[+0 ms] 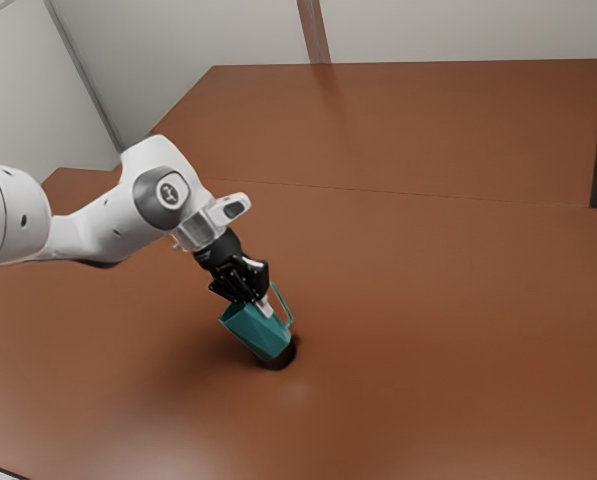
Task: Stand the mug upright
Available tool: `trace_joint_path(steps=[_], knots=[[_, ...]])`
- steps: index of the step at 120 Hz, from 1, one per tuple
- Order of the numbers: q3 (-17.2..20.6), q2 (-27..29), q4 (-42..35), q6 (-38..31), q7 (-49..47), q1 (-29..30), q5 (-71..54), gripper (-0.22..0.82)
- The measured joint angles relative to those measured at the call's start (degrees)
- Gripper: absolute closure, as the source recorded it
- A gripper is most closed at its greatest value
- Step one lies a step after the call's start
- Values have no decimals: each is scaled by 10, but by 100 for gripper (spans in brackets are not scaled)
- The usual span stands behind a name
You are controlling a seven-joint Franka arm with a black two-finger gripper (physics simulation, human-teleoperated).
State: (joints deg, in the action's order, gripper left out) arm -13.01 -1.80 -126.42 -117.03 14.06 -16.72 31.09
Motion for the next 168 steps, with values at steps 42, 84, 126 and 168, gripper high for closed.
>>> trace_joint_path(steps=[42,84,126,168], knots=[[4,-2,38,-15,-16,-31,-169,79],[5,-23,62,-6,-22,-21,-260,79],[5,-44,62,16,-26,-28,-270,79],[5,-52,59,30,-27,-37,-273,48]])
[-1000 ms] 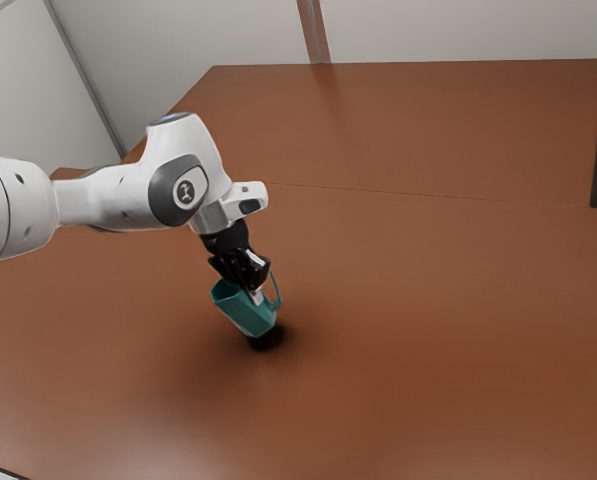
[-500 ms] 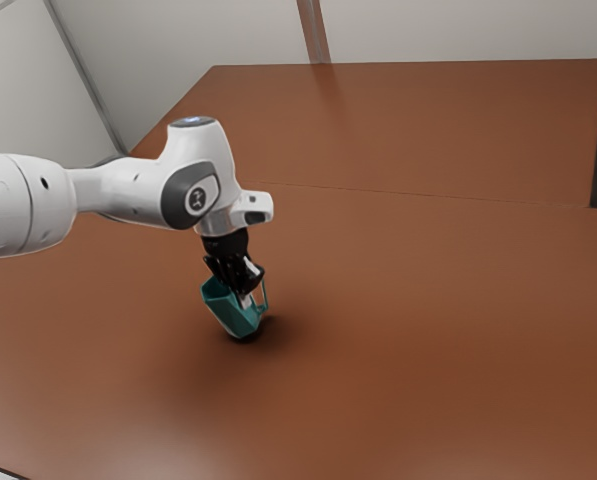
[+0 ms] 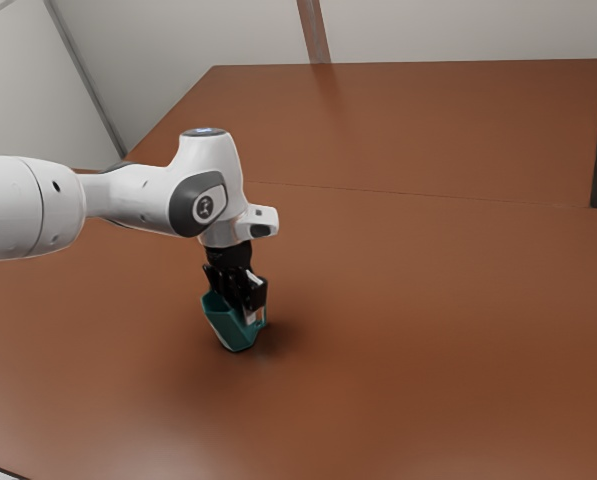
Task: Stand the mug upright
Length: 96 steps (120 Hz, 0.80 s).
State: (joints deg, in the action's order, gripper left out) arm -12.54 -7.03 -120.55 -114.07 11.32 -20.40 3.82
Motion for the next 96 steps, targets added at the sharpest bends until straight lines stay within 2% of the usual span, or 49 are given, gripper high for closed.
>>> trace_joint_path(steps=[15,34,64,96], knots=[[0,5,2,1,1,-3,-7,27],[0,24,6,1,2,-3,-16,13],[-5,37,67,2,2,-6,-32,4],[-19,39,216,63,-3,6,-88,1]])
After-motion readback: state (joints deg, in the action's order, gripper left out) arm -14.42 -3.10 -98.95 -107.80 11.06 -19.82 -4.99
